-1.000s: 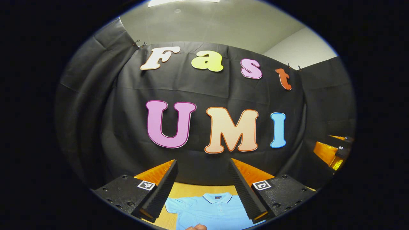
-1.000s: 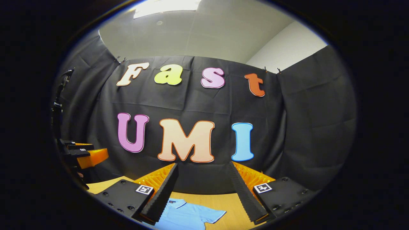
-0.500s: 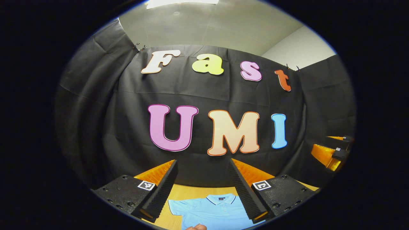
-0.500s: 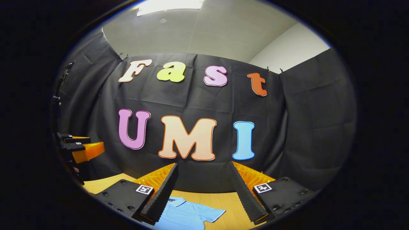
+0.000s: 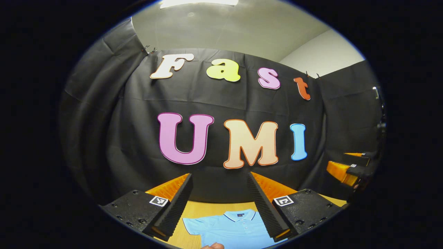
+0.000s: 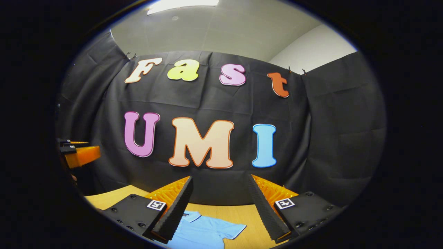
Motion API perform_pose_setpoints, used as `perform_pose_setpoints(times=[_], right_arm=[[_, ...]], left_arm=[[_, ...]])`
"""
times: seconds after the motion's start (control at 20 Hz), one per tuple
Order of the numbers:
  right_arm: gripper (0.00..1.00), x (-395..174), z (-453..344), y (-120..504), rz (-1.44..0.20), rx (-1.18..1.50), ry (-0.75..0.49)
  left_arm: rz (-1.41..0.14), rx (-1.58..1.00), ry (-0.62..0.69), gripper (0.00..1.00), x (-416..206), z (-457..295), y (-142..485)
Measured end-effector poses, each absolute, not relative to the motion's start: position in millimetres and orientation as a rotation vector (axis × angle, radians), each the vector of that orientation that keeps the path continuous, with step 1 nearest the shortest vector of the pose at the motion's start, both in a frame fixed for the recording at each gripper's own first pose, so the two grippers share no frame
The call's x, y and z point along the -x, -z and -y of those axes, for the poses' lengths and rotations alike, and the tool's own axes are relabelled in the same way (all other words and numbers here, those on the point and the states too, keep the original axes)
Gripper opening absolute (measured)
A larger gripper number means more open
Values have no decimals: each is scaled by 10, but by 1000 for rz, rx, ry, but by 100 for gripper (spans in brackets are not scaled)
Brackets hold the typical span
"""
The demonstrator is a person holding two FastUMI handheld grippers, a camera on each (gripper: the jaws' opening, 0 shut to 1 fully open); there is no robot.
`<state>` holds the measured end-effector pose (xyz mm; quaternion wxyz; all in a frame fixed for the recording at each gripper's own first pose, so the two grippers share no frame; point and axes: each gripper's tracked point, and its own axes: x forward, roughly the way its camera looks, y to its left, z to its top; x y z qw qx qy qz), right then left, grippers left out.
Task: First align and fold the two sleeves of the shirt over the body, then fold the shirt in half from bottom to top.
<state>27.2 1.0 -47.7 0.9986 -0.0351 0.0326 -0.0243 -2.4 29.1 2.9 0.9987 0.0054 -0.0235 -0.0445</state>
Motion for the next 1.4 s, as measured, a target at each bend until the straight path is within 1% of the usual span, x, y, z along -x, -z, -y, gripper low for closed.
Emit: perform_pose_setpoints(times=[0.05,0.1,0.15,0.25,0.3,0.4,0.6,0.65,1.0,1.1,1.2,1.4], right_arm=[[98,-340,39,583,-78,91,51],[100,-410,85,709,-96,110,40],[96,-494,102,851,-112,125,20],[98,-645,270,1129,-150,156,7],[99,-731,365,1284,-180,154,10],[98,-845,501,1631,-247,116,7],[100,-1061,741,2328,-375,93,6],[99,-1088,776,2483,-405,93,2],[99,-1139,787,3458,-599,88,-69],[100,-1141,802,3697,-644,90,-83],[100,-1131,825,3920,-687,93,-95],[99,-1096,909,4370,-775,97,-101]], left_arm=[[40,-7,87,93,9,-304,-16],[38,-7,77,94,-7,-307,-2],[41,-8,66,94,-31,-305,-14],[38,-9,29,94,-79,-299,26],[21,-11,16,92,-93,-283,87],[-10,-14,6,94,-115,-233,183],[-45,-34,-47,94,-165,-254,285],[-56,-39,-58,94,-175,-261,333],[-111,-43,-117,94,-202,-288,535],[-121,-53,-133,94,-205,-306,562],[-129,-63,-149,96,-210,-325,591],[-147,-80,-179,94,-211,-352,644]])
